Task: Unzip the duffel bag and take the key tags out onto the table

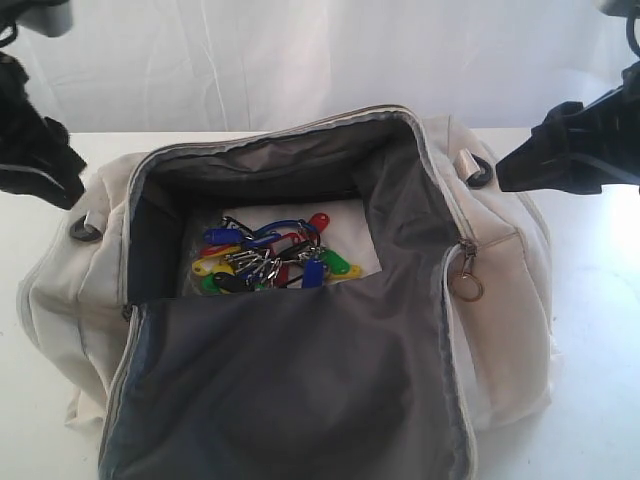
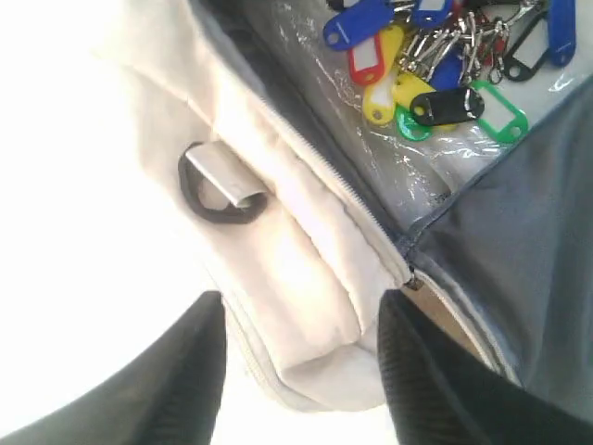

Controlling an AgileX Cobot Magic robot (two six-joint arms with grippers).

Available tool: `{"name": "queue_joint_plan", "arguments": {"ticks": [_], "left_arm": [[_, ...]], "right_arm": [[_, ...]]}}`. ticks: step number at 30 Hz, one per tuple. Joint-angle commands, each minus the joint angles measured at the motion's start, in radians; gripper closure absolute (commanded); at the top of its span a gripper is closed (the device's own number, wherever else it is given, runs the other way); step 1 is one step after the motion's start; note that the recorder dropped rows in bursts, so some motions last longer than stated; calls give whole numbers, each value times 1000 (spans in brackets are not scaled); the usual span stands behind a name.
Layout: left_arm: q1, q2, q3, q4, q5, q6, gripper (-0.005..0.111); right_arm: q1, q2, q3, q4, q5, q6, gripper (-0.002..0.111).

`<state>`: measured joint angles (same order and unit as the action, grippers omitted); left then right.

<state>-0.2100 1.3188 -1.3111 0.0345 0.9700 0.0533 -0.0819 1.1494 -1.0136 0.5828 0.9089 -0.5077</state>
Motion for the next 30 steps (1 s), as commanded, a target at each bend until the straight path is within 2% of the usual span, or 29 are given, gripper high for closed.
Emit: {"name": "queue_joint_plan", "arguments": {"ticks": [1,4,6,13,22,25,27,30], "left_arm": [[296,54,-6,-425,47,222,53],[432,95,-3,-598,96,332,51],[463,123,-3,-615,102,354,46],[468,215,12,-616,84,407,26],[466,298,174,-661,-71,492,25],[466,330,209,-767,-87,583,30],[466,347,227,-858,-87,662,39],[466,360,233,-932,-117,733,64]], "right_arm": [[-7,-7,4,4,10,-11,51],[-7,-7,4,4,10,-11,51],[-7,-7,4,4,12,-11,51],[-7,-7,4,4,12,-11,51],[-7,-7,4,4,2,-11,51],[-7,-7,4,4,0,-11,51],[-7,-7,4,4,-4,-11,51],[-7,-7,4,4,5,-11,51]]}}
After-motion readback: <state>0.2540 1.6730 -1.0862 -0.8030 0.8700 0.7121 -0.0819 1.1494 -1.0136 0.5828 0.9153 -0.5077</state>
